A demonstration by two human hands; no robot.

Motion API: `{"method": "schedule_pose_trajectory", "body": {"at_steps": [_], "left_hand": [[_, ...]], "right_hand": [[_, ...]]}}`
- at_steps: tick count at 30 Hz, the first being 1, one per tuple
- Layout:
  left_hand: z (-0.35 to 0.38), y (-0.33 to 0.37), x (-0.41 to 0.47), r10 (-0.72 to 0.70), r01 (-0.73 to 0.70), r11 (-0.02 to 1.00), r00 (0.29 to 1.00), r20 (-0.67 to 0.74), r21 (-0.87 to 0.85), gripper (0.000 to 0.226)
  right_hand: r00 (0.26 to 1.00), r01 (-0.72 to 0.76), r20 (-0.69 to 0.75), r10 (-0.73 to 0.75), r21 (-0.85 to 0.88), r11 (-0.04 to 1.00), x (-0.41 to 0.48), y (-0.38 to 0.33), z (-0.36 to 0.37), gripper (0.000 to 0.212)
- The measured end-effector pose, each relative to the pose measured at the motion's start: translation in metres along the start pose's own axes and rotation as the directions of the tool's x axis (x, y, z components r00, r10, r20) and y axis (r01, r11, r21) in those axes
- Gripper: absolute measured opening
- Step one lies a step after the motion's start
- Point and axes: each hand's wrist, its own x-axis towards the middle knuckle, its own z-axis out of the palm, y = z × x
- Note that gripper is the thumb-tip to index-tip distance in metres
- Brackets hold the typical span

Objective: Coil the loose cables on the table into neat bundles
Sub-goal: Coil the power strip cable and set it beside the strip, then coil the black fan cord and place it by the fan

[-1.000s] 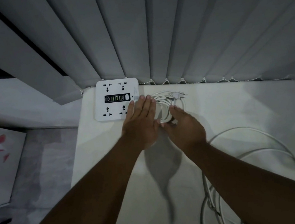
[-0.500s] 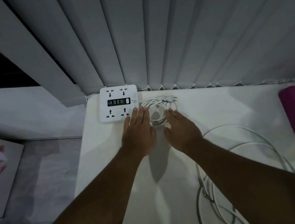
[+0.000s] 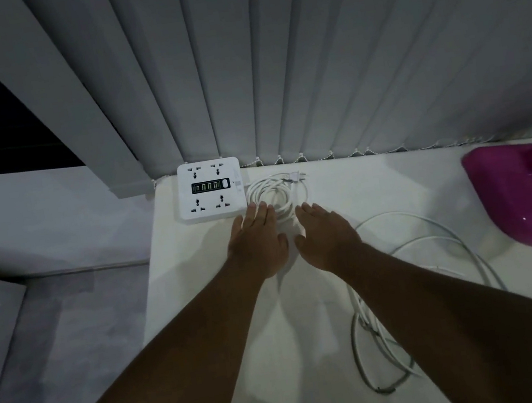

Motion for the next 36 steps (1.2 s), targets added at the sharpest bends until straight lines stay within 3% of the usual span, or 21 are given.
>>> {"method": "schedule_pose_trajectory", "body": {"at_steps": [8, 20, 28, 36], "left_hand": [[-0.010, -0.001, -0.003, 0.042, -0.044, 0.999, 0.991, 0.129, 0.014, 0.067], [-0.013, 0.053, -0.012, -0.048, 0.044, 0.998, 0.996, 0.080, 0.043, 0.065], [0.006, 0.198, -0.028, -0.206, 0.206, 0.978, 0.978, 0.023, -0.018, 0.064], [0.030, 0.321, -0.033, -0.078, 0.078, 0.997, 0.996, -0.033, -0.007, 0.068]], "right_hand": [[1.000, -0.023, 0.003, 0.023, -0.001, 1.000, -0.012, -0.012, -0.002, 0.064], [0.999, -0.038, -0.028, 0.037, -0.021, 0.999, -0.047, 0.056, -0.019, 0.064], [0.994, 0.112, -0.003, -0.112, -0.067, 0.991, -0.092, 0.188, -0.042, 0.062], [0.999, 0.032, 0.014, -0.031, -0.004, 0.999, -0.155, 0.289, -0.058, 0.062]]}}
